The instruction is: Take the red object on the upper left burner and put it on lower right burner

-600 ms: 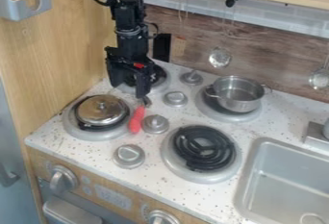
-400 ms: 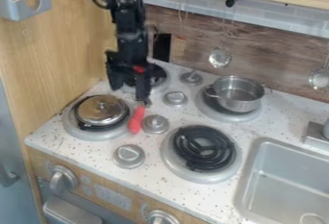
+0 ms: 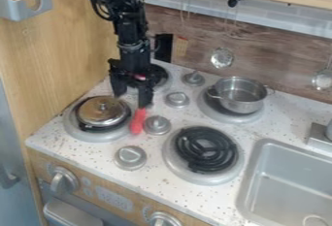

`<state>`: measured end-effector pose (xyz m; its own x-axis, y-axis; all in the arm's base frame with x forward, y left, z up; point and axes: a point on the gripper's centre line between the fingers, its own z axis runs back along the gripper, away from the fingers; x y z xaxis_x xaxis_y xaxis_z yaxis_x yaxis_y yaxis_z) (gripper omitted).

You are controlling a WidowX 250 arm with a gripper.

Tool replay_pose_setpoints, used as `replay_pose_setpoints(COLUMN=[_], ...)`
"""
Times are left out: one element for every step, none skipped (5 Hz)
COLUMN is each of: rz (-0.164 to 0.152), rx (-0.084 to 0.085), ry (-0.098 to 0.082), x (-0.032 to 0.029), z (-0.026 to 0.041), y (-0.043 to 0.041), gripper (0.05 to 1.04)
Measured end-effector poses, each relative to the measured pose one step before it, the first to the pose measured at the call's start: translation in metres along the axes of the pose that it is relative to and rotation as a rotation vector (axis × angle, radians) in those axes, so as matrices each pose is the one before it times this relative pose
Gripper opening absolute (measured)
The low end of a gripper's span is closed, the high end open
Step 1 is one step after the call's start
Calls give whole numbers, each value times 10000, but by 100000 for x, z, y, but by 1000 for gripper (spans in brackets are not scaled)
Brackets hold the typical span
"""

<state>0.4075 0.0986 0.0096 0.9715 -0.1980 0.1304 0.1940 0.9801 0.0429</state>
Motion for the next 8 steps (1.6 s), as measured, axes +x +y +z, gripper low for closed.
replay_pose_setpoints(rz=[364,741,724,657,1032,707,435,229], rx=[1085,776,471,263,94,93,134,199], ry=[-1031,-844,-470,-378,-481,-378,-122,-165], x=[1546,1461,1167,822,706,1028,436,716], z=[179,-384,-823,-539,-1096,-685,-1353,-814], y=[1853,1532,930,442,367,140,-9,280], gripper=[998,998,998,998,998,998,998,998])
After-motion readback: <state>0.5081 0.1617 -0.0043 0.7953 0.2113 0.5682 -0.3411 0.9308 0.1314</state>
